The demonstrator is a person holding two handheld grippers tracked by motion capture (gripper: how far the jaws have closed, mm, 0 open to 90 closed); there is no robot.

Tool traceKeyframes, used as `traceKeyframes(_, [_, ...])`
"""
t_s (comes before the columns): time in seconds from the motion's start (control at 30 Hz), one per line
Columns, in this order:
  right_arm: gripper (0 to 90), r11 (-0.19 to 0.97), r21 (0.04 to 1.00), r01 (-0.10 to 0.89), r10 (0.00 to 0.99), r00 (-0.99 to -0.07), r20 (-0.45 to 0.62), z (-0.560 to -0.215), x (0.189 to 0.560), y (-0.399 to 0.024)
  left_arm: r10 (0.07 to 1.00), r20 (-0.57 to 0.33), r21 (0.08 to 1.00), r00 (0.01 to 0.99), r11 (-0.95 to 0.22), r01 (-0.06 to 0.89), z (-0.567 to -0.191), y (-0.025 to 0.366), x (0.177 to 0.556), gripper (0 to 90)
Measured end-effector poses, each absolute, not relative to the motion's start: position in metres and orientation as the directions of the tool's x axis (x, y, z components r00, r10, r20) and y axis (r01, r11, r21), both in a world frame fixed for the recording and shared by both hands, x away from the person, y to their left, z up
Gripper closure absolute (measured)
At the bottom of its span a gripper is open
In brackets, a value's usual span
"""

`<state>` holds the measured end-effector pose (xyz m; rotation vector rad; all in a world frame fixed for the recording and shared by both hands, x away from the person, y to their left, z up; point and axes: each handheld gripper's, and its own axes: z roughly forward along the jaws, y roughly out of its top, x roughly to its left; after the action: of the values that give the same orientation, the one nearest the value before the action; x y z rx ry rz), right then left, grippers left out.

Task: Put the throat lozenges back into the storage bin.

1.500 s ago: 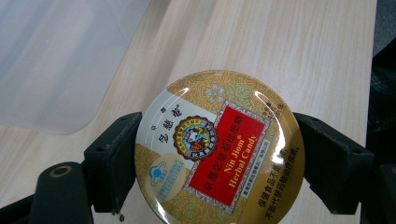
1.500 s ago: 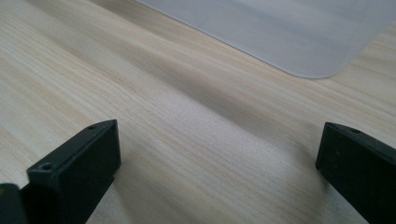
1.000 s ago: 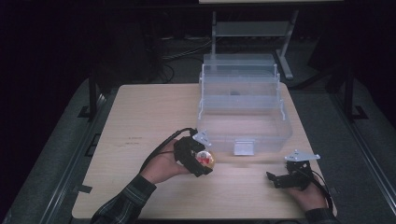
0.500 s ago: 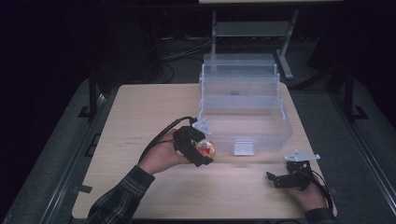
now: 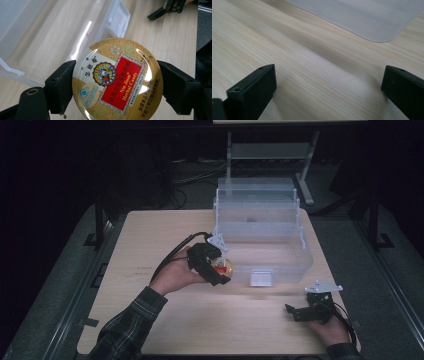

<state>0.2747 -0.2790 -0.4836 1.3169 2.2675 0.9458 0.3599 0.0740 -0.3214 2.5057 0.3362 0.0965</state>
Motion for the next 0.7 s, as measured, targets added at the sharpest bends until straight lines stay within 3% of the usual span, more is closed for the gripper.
traceKeyframes(0.7, [0.0,0.345,0.699,0.626,0.862,-0.506,0.028,-0.484,0.275,-0.279,0.286,0.004,0.584,0.958,-0.779,0.23,-0.307,0.066,0.401,19.5])
